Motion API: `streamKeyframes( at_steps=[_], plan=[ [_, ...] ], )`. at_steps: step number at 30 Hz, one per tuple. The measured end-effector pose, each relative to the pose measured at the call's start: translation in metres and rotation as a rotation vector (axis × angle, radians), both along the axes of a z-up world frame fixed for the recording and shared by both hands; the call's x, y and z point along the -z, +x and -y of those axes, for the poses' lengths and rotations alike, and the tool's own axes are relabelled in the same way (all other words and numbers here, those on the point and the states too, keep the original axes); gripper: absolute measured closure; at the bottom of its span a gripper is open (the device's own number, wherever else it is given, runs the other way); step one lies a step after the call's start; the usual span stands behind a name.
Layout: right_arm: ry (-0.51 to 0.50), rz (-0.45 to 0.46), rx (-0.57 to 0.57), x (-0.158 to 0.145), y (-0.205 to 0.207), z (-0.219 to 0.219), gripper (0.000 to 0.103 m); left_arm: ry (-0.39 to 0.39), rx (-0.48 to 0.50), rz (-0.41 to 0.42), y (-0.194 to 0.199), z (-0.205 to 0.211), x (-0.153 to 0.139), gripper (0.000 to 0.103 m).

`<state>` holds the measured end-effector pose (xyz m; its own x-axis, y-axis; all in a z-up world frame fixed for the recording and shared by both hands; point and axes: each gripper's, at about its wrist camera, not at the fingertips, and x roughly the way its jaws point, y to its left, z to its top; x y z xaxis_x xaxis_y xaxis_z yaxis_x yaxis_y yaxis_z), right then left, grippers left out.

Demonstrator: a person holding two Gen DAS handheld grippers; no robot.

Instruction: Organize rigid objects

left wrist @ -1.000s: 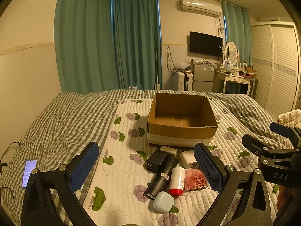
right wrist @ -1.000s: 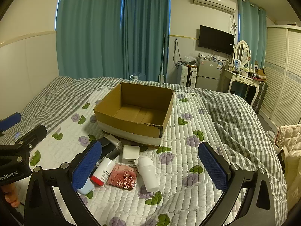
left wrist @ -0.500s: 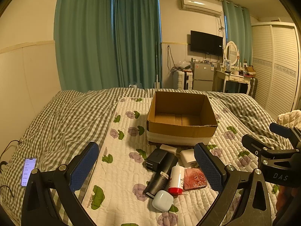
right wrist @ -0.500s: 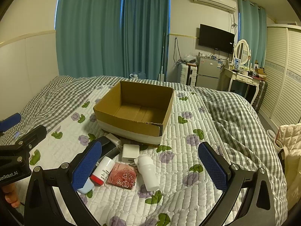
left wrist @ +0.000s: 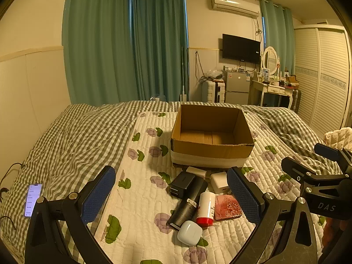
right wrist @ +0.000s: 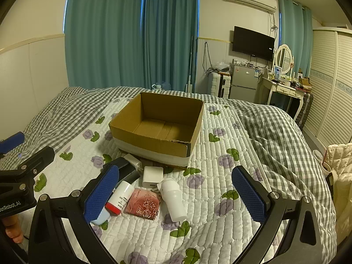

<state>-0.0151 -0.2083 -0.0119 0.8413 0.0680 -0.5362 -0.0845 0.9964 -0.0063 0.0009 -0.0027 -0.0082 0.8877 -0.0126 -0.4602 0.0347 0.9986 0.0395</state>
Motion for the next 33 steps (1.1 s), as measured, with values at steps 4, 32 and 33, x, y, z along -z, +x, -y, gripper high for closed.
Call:
streamKeyframes(
  at_steps=[4, 32, 33],
  plan=[
    [0.001, 0.0, -0.001, -0.0002, 0.0003, 0.0, 0.0, -0.001, -0.001, 0.0, 0.0001, 0.0, -0.0002, 0.0],
    [-0.001, -0.001, -0.004, -0.0016, -0.0005, -0.0013, 0.0, 0.006, 0.011, -0.005, -0.004, 0.0048, -0.0062, 0.0],
    [0.0, -0.001, -0.011, -0.0018, -0.0007, -0.0017, 0.0, 0.002, 0.012, -0.007, -0.0043, 0.0044, -0.0078, 0.0]
  ],
)
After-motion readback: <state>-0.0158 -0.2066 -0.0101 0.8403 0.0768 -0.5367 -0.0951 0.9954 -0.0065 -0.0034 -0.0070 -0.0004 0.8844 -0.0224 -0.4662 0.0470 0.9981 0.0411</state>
